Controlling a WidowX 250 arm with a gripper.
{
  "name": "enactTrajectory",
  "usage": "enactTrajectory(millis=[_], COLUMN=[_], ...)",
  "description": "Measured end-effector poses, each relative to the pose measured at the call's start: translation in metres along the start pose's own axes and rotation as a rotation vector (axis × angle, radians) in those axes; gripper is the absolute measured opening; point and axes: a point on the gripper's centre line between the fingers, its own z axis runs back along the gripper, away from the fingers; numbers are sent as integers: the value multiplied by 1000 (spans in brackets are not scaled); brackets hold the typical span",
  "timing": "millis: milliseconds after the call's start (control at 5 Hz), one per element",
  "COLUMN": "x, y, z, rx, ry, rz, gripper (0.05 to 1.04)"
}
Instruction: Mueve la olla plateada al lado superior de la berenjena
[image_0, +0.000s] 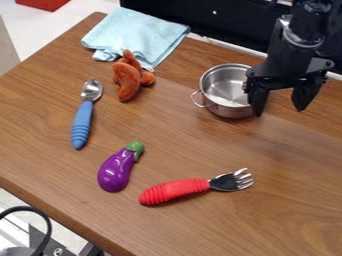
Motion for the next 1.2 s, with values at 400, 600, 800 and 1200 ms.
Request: enactTrajectory(millis=[400, 600, 800, 1200], x=[-10, -6, 7, 42], y=[14, 21, 33, 53], z=[-22, -16, -5, 1], rx=[54, 34, -3, -51], ry=[40, 53, 27, -29], rz=[-65, -78, -39, 301], gripper=[998, 998, 998, 998])
